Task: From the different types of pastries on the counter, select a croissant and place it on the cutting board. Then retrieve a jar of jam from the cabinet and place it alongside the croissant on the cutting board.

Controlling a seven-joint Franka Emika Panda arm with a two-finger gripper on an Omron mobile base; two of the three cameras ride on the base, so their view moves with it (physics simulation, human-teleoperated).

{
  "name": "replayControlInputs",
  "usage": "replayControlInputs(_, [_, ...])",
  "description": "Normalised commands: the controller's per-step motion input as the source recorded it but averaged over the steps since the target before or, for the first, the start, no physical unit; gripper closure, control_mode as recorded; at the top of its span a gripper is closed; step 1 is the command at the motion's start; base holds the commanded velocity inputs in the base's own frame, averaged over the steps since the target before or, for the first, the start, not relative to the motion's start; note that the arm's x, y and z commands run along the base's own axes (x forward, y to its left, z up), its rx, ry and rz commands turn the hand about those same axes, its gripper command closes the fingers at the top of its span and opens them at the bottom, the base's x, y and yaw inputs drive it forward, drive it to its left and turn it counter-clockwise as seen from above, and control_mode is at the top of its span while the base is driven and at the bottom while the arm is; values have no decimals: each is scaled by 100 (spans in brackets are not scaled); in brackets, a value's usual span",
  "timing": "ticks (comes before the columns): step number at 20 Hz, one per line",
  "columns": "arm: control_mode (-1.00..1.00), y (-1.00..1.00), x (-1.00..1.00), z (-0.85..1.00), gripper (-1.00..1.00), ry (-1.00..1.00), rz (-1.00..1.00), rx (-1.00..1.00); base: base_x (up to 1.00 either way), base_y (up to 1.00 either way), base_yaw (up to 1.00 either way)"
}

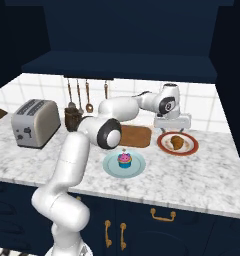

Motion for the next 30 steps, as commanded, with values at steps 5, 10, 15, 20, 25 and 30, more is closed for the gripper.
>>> replayControlInputs(5, [-100,-44,56,-16,-100,9,1,5,0,0,0])
replayControlInputs(10, [-100,-29,57,-14,-100,11,1,3,0,0,0])
replayControlInputs(15, [-100,-13,5,-9,-100,17,1,8,0,0,0])
replayControlInputs(20, [-100,-18,15,-23,-100,17,0,8,0,0,0])
replayControlInputs(25, [-100,-20,50,-35,-100,18,1,12,0,0,0])
replayControlInputs(30, [-100,-14,51,-26,100,20,0,14,0,0,0])
